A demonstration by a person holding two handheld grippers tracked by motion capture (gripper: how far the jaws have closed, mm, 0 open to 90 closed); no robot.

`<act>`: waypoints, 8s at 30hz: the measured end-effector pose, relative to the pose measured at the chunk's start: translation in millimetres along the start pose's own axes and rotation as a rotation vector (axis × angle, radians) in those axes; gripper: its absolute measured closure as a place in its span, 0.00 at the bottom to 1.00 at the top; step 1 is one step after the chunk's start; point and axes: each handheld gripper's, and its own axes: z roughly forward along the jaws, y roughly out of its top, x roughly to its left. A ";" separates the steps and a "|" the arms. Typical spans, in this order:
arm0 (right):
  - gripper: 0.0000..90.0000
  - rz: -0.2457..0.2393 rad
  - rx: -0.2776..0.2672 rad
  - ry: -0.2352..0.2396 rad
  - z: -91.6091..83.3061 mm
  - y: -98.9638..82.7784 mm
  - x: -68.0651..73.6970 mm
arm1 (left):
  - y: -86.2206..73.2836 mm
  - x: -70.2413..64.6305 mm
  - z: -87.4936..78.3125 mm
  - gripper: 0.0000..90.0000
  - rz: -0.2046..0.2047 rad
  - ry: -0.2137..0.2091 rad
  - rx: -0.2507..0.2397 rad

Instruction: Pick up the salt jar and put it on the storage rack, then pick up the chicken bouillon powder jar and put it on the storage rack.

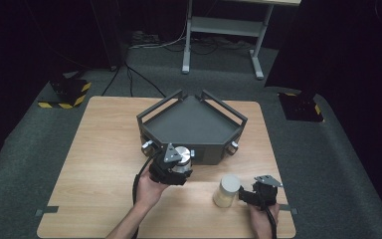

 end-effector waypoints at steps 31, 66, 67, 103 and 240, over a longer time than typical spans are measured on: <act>0.14 0.002 -0.002 0.007 -0.2 -0.4 -1.1 | 75.4 48.3 13.8 0.34 -0.020 0.124 -0.022; 0.14 0.003 0.000 0.005 -0.4 -0.2 0.1 | 68.2 73.0 46.7 0.34 -0.100 0.101 0.018; 0.14 0.003 0.000 0.005 -0.4 -0.2 0.1 | 68.1 73.2 46.7 0.34 -0.100 0.100 0.018; 0.14 -0.003 -0.001 0.005 -0.3 -0.2 -0.3 | 21.7 60.0 -14.5 0.03 -0.068 0.096 -0.046; 0.14 -0.012 -0.002 0.012 -0.2 -0.4 -1.0 | -116.1 -1.6 25.1 0.00 -0.196 0.222 0.099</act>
